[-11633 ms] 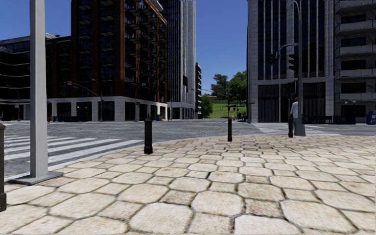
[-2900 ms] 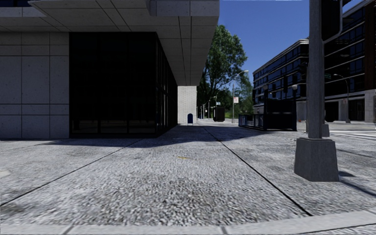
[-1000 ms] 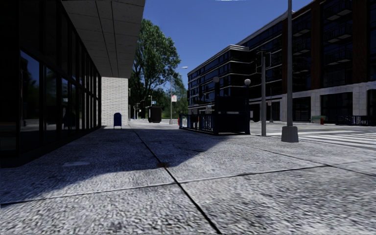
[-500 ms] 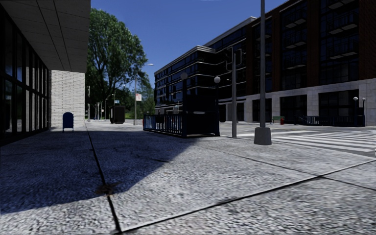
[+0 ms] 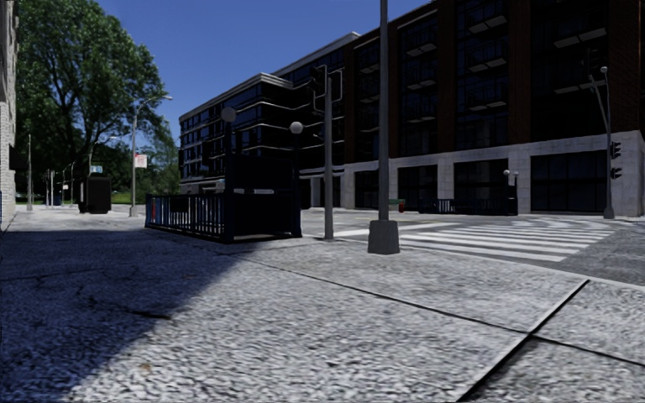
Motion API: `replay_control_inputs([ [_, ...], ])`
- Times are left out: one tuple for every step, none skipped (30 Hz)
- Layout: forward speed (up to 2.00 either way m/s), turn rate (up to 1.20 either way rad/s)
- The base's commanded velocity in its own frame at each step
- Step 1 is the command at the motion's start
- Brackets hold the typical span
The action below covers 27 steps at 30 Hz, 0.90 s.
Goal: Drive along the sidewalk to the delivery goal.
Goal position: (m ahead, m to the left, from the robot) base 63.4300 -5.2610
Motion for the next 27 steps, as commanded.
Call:
replay_control_inputs([
  [2.00,-0.62],
  [2.00,-0.62],
  [2.00,-0.62],
  [2.00,-0.62],
  [2.00,-0.62],
  [2.00,-0.62],
  [2.00,-0.62],
  [2.00,-0.62],
  [2.00,-0.62],
  [2.00,-0.62],
  [2.00,-0.62],
  [2.00,-0.61],
  [2.00,-0.61],
  [2.00,-0.60],
  [2.00,-0.59],
  [2.00,-0.59],
  [2.00,-0.55],
  [2.00,-0.53],
  [2.00,-0.53],
  [2.00,-0.53],
  [2.00,-0.53],
  [2.00,-0.53],
  [2.00,-0.53],
  [2.00,-0.53],
  [2.00,-0.53],
  [2.00,-0.53],
  [2.00,-0.53],
])
